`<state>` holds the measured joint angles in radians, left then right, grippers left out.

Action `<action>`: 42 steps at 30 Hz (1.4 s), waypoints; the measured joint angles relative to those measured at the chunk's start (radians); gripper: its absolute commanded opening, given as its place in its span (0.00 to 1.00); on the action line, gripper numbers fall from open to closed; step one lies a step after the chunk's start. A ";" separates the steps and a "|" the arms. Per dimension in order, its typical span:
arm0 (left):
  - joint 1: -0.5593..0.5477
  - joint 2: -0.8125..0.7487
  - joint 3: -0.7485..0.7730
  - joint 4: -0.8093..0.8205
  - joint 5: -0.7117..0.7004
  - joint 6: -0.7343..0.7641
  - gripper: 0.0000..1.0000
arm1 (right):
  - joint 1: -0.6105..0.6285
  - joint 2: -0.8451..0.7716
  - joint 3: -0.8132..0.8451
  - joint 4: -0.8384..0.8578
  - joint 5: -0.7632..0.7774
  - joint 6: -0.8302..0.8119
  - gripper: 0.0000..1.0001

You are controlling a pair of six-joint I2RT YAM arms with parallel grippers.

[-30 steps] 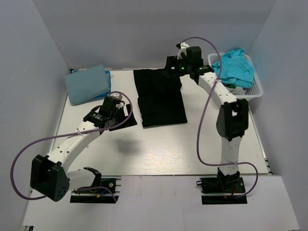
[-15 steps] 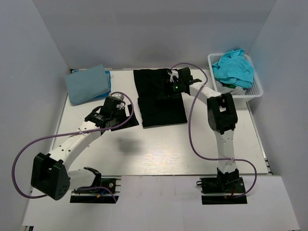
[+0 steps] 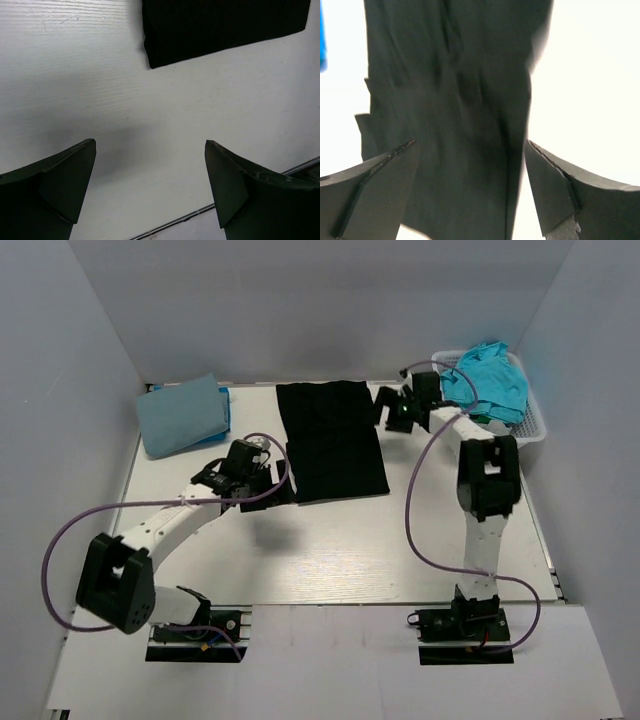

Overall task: Fold and stack the t-shirts
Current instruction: Grab one side of the 2/3 rectangular tshirt with both arms

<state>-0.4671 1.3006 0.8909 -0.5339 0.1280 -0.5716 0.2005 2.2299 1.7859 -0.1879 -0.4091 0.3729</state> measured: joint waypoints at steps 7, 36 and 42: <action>-0.014 0.196 0.000 0.148 0.060 0.022 0.93 | 0.007 -0.488 -0.586 -0.046 0.119 0.018 0.90; -0.065 0.497 0.075 0.453 0.074 0.116 0.00 | 0.010 -0.413 -0.793 0.026 -0.026 0.101 0.00; -0.068 0.483 0.087 0.411 0.036 0.152 0.00 | 0.012 -0.391 -0.804 0.056 -0.065 0.118 0.00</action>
<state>-0.5346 1.7836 0.9779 -0.1230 0.1642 -0.4194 0.2127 1.8389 0.9817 -0.1322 -0.4744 0.4911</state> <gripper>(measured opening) 0.022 0.011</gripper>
